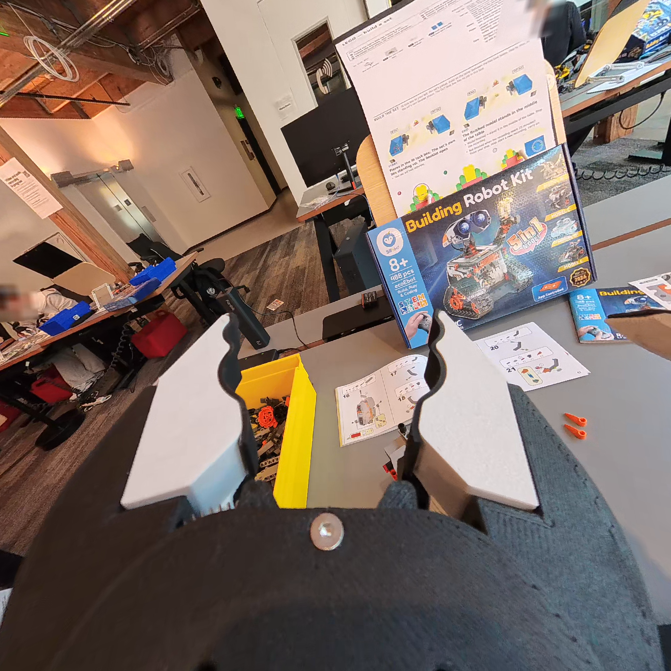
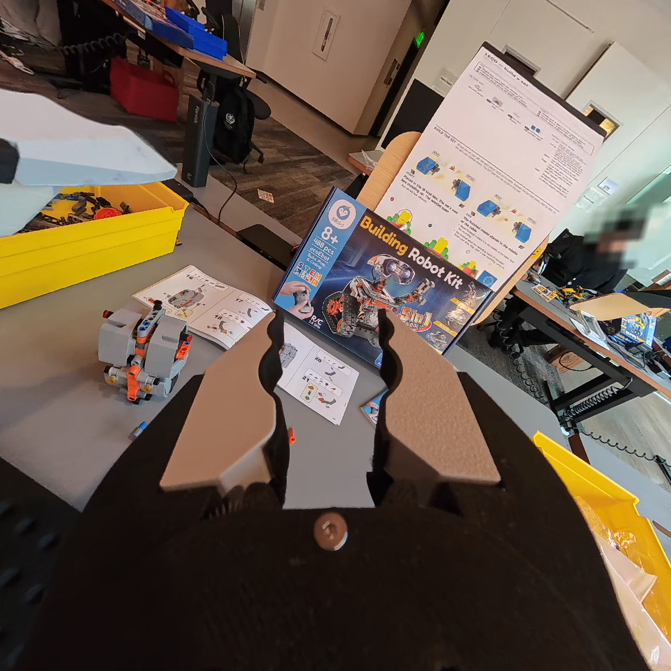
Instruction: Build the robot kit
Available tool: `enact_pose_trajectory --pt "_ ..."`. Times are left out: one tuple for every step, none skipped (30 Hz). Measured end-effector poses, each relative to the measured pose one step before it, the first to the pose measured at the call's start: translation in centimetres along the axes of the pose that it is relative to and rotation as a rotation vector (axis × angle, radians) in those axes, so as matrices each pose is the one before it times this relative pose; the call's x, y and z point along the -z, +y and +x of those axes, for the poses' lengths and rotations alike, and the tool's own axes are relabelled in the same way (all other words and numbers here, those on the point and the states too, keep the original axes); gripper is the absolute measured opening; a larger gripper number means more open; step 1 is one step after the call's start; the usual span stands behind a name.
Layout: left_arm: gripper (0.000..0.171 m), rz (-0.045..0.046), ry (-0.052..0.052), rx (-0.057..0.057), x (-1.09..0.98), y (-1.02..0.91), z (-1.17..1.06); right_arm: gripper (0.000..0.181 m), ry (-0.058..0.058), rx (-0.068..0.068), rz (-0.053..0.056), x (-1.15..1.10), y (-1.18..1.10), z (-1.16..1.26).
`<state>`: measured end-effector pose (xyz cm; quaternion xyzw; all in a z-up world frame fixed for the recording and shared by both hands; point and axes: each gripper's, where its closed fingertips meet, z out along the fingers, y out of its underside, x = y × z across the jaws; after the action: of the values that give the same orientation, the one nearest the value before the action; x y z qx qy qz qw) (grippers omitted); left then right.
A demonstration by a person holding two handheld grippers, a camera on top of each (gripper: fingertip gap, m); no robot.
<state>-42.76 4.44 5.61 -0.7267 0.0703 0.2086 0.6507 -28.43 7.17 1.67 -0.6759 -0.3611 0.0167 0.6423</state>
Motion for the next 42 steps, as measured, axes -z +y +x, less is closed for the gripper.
enact_pose_trajectory --pt "0.103 -0.00132 -0.0004 -0.0003 -0.026 0.014 0.021 0.052 0.0027 -0.002 0.0009 -0.007 -0.03 0.103" --pt "0.103 -0.00211 -0.0008 -0.0002 -0.021 0.025 0.017 0.053 0.0044 -0.0001 0.0002 -0.01 -0.017 0.128" --pt "0.103 -0.00076 -0.0009 0.0005 -0.022 0.012 0.009 0.053 0.0046 -0.0006 0.0003 0.01 -0.017 0.141" --pt "0.103 -0.00052 -0.0006 0.0007 -0.023 -0.001 0.011 0.053 0.0036 -0.0021 0.0021 0.006 -0.034 0.133" --pt "0.103 -0.00171 -0.0001 -0.0012 -0.022 0.025 0.032 0.053 0.0024 -0.0024 0.0008 -0.013 -0.005 0.125" --pt "0.103 -0.00264 -0.0007 -0.0023 -0.03 0.018 0.034 0.053 0.0037 -0.0015 -0.001 -0.026 0.023 0.163" --pt "0.103 -0.00193 -0.0003 -0.0019 -0.023 0.015 0.053 0.053 0.0071 -0.0025 0.0 -0.045 0.025 0.241" --pt "0.103 -0.00138 0.0032 0.0001 -0.018 0.044 0.085 0.054 0.0108 -0.0043 0.0017 -0.069 -0.004 0.342" --pt "0.103 0.00042 0.0079 0.0045 -0.017 0.058 0.116 0.056 0.017 -0.0084 0.0 -0.075 -0.002 0.501" --pt "0.103 0.00338 0.0103 0.0123 0.008 0.151 0.051 0.055 0.0279 -0.0148 -0.0049 -0.055 0.017 0.744" --pt "0.101 0.0029 0.0142 0.0207 0.047 0.355 -0.029 0.057 0.0512 -0.02 -0.0011 0.017 -0.151 1.138" --pt "0.099 0.00057 0.024 0.0282 0.057 0.584 -0.026 0.057 0.0564 -0.008 0.0041 0.145 -0.277 1.25" --pt "0.097 -0.00458 0.0313 0.0374 0.07 0.807 -0.012 0.058 0.0415 -0.0007 0.015 0.246 -0.47 1.053" --pt "0.095 -0.00999 0.0359 0.0409 0.079 0.969 -0.002 0.058 0.0296 -0.0078 0.0212 0.291 -0.54 0.882" --pt "0.094 -0.01036 0.0378 0.0372 0.099 1.005 0.043 0.057 0.0183 -0.0115 0.0196 0.291 -0.478 0.702" --pt "0.092 -0.00957 0.0329 0.0309 0.137 0.956 0.027 0.057 0.0077 -0.0088 0.0139 0.208 -0.338 0.499" --pt "0.089 -0.00652 0.021 0.0203 0.178 0.879 -0.07 0.057 0.0073 -0.0062 0.0047 0.105 -0.126 0.412" --pt "0.086 -0.00471 0.0193 0.0096 0.212 0.77 0.027 0.057 0.0071 -0.0009 0.0006 0.023 0.015 0.311" --pt "0.084 -0.00615 0.0175 0.0069 0.236 0.704 0.08 0.057 0.0054 0.0021 -0.0031 -0.053 0.152 0.192" --pt "0.082 -0.00295 0.0091 0.0047 0.284 0.581 0.027 0.057 0.0032 0.003 -0.0054 -0.098 0.229 0.066" --pt "0.08 0.0037 0.0042 0.0002 0.33 0.405 -0.002 0.057 -0.0019 0.0041 -0.0072 -0.14 0.274 -0.059" --pt "0.078 0.00854 0.0043 -0.0008 0.37 0.262 0.036 0.057 -0.0034 0.003 -0.0107 -0.145 0.327 -0.126" --pt "0.076 0.0061 0.0034 0.0014 0.385 0.226 -0.007 0.057 -0.0028 0.0051 -0.0119 -0.137 0.328 -0.132" --pt "0.075 0.00099 0.0001 0.0028 0.351 0.245 -0.073 0.057 -0.0006 0.0055 -0.0089 -0.098 0.251 -0.124" --pt "0.074 -0.00437 0.0019 0.0023 0.299 0.266 -0.081 0.057 0.0026 0.0051 -0.0057 -0.071 0.194 -0.082" --pt "0.074 -0.00676 0.0054 0.0019 0.249 0.281 -0.06 0.057 0.0012 0.0076 -0.0055 -0.055 0.169 -0.136" --pt "0.075 -0.00825 0.0022 0.0037 0.221 0.313 -0.153 0.058 -0.0035 0.0064 -0.0084 -0.059 0.2 -0.225" --pt "0.074 -0.0069 -0.0021 0.0036 0.21 0.311 -0.263 0.059 -0.0059 0.0051 -0.0083 -0.065 0.211 -0.284" --pt "0.074 -0.00525 -0.0026 0.0039 0.198 0.291 -0.299 0.059 -0.0145 0.0095 -0.007 -0.084 0.237 -0.463" --pt "0.073 -0.00595 0.0014 0.0052 0.198 0.324 -0.263 0.057 -0.0437 0.0222 -0.0057 -0.145 0.34 -1.053" --pt "0.073 -0.00834 0.0057 0.0053 0.179 0.38 -0.212 0.054 -0.1074 0.0422 -0.0094 -0.235 0.7 -2.284" --pt "0.072 -0.01234 0.0059 0.0029 0.18 0.471 -0.234 0.053 -0.1674 0.0438 -0.0241 -0.463 1.292 -3.465" --pt "0.07 -0.0161 0.0053 -0.0005 0.184 0.57 -0.264 0.058 -0.2119 0.0398 -0.0294 -0.837 1.625 -4.251" --pt "0.068 -0.01592 0.0067 -0.0026 0.186 0.663 -0.249 0.061 -0.2325 0.0307 -0.0226 -1.257 1.745 -4.49" --pt "0.068 -0.01478 0.0084 -0.0016 0.154 0.729 -0.24 0.064 -0.2412 0.0116 -0.029 -1.558 1.807 -4.228" --pt "0.066 -0.01552 0.0145 -0.0027 0.095 0.807 -0.167 0.064 -0.161 0.0002 -0.0296 -1.878 1.615 -2.59" --pt "0.063 -0.01755 0.0206 -0.0045 0.011 0.867 -0.068 0.063 -0.0521 0.0009 -0.0333 -1.83 1.401 -0.554" --pt "0.063 -0.01595 0.0128 0.0007 -0.053 0.843 -0.184 0.063 -0.0128 0.0204 -0.0317 -1.573 1.087 0.097" --pt "0.063 -0.01154 0.0055 0.0039 -0.114 0.73 -0.284 0.061 -0.0112 0.0355 -0.0324 -1.294 0.871 0.07" --pt "0.063 -0.00956 0.0096 0.0035 -0.16 0.631 -0.183 0.06 0.009 0.0239 -0.0325 -1.057 0.683 0.47" --pt "0.063 -0.01132 0.0121 0.0046 -0.164 0.557 -0.096 0.059 -0.0007 0.0211 -0.0227 -0.874 0.448 0.315" --pt "0.063 -0.01182 0.0087 0.003 -0.16 0.46 -0.08 0.055 -0.0111 0.005 -0.0142 -0.73 0.311 0.187"
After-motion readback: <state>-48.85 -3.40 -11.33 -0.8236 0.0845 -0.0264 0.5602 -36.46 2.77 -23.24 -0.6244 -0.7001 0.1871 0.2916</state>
